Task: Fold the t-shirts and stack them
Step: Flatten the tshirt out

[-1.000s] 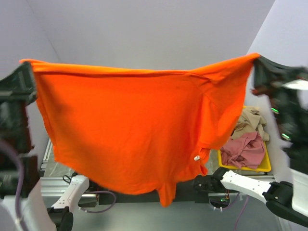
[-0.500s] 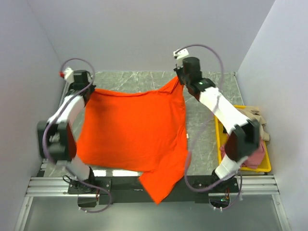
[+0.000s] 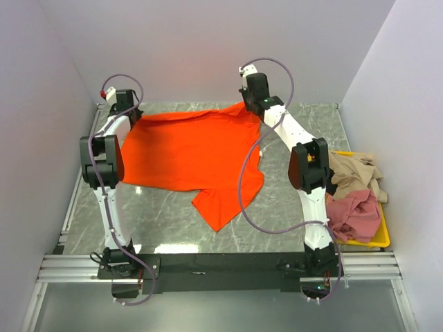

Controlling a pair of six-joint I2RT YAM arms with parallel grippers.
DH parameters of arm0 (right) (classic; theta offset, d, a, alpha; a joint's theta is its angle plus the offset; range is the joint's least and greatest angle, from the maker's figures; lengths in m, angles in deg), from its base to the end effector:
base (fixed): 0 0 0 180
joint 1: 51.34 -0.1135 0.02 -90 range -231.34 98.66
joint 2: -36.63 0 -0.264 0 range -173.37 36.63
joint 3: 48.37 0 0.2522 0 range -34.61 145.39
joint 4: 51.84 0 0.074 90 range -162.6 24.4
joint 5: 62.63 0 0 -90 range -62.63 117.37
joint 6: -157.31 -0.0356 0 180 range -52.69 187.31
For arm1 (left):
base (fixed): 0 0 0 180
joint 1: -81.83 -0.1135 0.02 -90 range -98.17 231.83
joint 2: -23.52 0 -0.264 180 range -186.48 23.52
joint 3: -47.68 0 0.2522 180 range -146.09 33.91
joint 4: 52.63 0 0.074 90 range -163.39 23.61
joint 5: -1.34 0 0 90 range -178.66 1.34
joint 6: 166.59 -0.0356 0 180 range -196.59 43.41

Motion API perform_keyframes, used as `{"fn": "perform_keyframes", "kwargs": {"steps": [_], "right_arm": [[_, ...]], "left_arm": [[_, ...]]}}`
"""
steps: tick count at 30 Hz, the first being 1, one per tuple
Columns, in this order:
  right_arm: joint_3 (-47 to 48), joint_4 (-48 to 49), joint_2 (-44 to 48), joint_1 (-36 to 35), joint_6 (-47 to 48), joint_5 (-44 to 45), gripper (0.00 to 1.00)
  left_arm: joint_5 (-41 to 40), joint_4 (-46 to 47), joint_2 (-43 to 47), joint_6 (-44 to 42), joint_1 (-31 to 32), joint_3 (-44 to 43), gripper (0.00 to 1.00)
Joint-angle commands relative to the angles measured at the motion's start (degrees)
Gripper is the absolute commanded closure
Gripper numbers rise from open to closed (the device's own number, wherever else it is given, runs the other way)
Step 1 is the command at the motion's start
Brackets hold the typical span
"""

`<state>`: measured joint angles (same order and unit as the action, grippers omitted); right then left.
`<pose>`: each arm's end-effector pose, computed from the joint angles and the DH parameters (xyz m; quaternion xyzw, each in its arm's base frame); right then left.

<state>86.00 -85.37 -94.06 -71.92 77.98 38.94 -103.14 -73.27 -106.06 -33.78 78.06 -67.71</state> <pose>0.5064 0.1825 0.2757 -0.1832 0.8428 -0.0438 0.5043 0.5200 0.0432 0.1932 -0.4012 0.7845 -0.0482 0.4703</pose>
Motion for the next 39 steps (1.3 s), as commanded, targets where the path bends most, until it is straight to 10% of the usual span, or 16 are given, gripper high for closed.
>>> {"fn": "perform_keyframes", "kwargs": {"steps": [1,25,39], "right_arm": [[-0.3,5.3,4.5,0.3,-1.9,2.1,1.00],[-27.7,1.7,69.6,0.2,-10.1,-8.7,1.00],[-11.8,-5.7,70.4,0.2,-7.9,-8.8,1.00]], "left_arm": [[1.7,3.3,2.0,-1.1,-0.6,-3.1,0.99],[0.6,-5.0,69.5,1.0,-0.1,19.0,1.00],[3.6,-9.1,69.6,-1.5,-0.1,4.2,0.99]]}}
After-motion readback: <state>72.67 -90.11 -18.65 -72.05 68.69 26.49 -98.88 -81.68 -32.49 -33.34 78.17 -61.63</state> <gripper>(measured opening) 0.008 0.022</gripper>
